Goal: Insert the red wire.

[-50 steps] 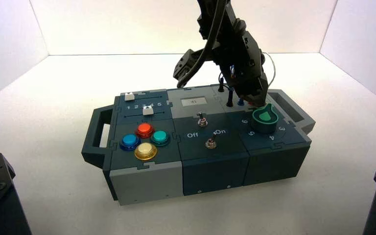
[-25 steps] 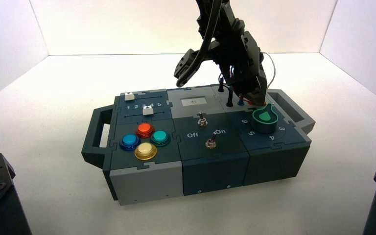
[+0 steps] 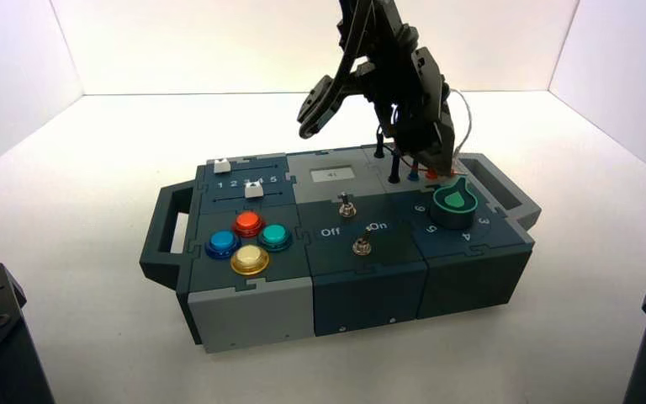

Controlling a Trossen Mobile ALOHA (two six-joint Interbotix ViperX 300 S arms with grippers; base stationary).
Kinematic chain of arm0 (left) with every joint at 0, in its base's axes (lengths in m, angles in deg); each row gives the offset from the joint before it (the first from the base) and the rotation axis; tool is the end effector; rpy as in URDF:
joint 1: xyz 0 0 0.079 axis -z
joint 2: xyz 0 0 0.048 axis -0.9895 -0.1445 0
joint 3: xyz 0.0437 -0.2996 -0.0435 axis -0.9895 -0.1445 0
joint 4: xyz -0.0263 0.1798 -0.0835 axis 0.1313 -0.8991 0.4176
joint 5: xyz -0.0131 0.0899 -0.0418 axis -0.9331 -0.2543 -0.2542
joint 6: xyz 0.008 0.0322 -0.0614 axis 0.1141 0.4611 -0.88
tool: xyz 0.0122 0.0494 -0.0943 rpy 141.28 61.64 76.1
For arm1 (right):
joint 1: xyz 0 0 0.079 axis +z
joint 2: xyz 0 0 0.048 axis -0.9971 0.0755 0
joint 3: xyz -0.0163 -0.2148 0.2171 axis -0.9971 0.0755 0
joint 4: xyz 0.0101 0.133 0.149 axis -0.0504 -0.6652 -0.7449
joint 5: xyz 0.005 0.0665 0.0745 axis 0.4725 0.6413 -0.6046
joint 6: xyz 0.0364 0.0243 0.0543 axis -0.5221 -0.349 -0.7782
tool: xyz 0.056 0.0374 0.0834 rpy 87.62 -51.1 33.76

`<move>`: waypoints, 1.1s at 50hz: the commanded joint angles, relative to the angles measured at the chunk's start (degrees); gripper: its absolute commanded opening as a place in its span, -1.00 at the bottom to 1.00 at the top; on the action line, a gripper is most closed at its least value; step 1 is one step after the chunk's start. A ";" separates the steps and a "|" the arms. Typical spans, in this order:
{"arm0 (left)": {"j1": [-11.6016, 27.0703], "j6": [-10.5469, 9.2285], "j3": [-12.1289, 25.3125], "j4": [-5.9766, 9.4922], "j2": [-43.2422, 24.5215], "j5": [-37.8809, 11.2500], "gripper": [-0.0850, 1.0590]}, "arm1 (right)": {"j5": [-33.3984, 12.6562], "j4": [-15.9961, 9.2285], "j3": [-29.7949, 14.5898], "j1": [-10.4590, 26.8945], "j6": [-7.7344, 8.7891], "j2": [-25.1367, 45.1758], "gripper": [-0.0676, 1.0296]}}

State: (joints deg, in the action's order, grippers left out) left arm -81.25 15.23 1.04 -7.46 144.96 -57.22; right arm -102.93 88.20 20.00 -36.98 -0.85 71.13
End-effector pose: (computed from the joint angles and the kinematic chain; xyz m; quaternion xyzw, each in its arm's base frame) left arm 0.2313 -0.0099 0.2092 -0.0003 0.2285 -0.0268 0.9732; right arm 0.2443 0.1789 0.0433 -0.5857 0.6284 0.2779 0.4299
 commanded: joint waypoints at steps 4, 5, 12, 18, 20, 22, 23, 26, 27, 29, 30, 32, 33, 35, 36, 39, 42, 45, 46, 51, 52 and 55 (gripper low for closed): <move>-0.26 0.26 2.02 -0.18 -0.18 0.79 -0.91 | 0.18 0.26 -1.85 -0.79 -0.18 -2.20 -0.91; -0.26 0.26 2.02 -0.18 -0.18 0.79 -0.91 | 0.26 0.26 -1.76 -0.88 -0.18 -2.29 -0.91; -0.35 0.26 2.02 -0.18 -0.18 0.88 -0.91 | 0.35 0.26 -1.93 -1.32 -0.18 -2.64 -0.91; -0.35 0.26 2.02 -0.18 -0.18 0.88 -0.91 | 0.44 0.26 -2.37 -1.49 -0.18 -2.90 -0.91; -0.35 0.26 2.02 -0.18 -0.18 0.88 -0.91 | 0.44 0.26 -2.55 -1.76 -0.18 -2.99 -0.91; -0.44 0.26 2.02 -0.18 -0.26 0.97 -0.91 | 0.44 0.26 -2.55 -2.02 -0.35 -2.99 -0.91; -0.35 0.26 2.11 -0.18 -0.26 0.88 -0.91 | 0.44 0.26 -2.55 -2.20 -0.44 -3.08 -0.91; -0.44 0.26 2.02 -0.18 -0.26 1.05 -0.91 | 0.44 0.26 -2.55 -2.55 -0.53 -3.16 -0.91; -0.44 0.26 2.02 -0.18 -0.26 1.05 -0.91 | 0.53 0.26 -2.55 -2.55 -0.53 -3.16 -0.91; -0.44 0.26 2.02 -0.18 -0.26 1.05 -0.91 | 0.53 0.26 -2.55 -2.55 -0.53 -3.16 -0.91; -0.44 0.35 2.11 -0.18 -0.26 1.05 -0.91 | 0.53 0.26 -2.55 -2.55 -0.53 -3.16 -0.91; -0.44 0.26 2.02 -0.18 -0.26 1.05 -0.91 | 0.53 0.26 -2.55 -2.55 -0.53 -3.16 -0.91; -0.44 0.26 2.02 -0.18 -0.35 1.14 -0.91 | 0.53 0.26 -2.55 -2.55 -0.53 -3.25 -0.91; -0.44 0.26 2.11 -0.18 -0.35 1.14 -0.91 | 0.44 0.26 -2.55 -2.55 -0.53 -3.25 -0.91; -0.44 0.26 2.11 -0.18 -0.35 1.14 -0.91 | 0.44 0.26 -2.55 -2.55 -0.53 -3.34 -0.91; -0.44 0.26 2.11 -0.18 -0.44 1.14 -0.91 | 0.44 0.26 -2.55 -2.55 -0.53 -3.43 -0.91; -0.44 0.26 2.11 -0.18 -0.44 1.23 -0.91 | 0.53 0.26 -2.64 -2.55 -0.53 -3.52 -0.91; -0.44 0.26 2.11 -0.18 -0.44 1.23 -0.91 | 0.44 0.26 -2.64 -2.55 -0.53 -3.60 -0.91; -0.44 0.26 2.11 -0.18 -0.44 1.23 -0.91 | 0.53 0.26 -2.64 -2.55 -0.53 -3.60 -0.91; -0.44 0.26 2.11 -0.18 -0.44 1.14 -0.91 | 0.35 0.26 -2.64 -2.55 -0.53 -3.87 -0.91; -0.44 0.26 2.11 -0.18 -0.44 1.23 -0.91 | 0.35 0.26 -2.64 -2.55 -0.53 -3.96 -0.91; -0.44 0.35 2.11 -0.18 -0.53 1.23 -0.91 | 0.35 0.26 -2.64 -2.55 -0.53 -3.96 -0.91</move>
State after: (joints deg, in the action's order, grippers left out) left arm -81.34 15.23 1.13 -7.46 144.78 -56.70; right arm -102.49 88.02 19.03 -38.91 -1.21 69.81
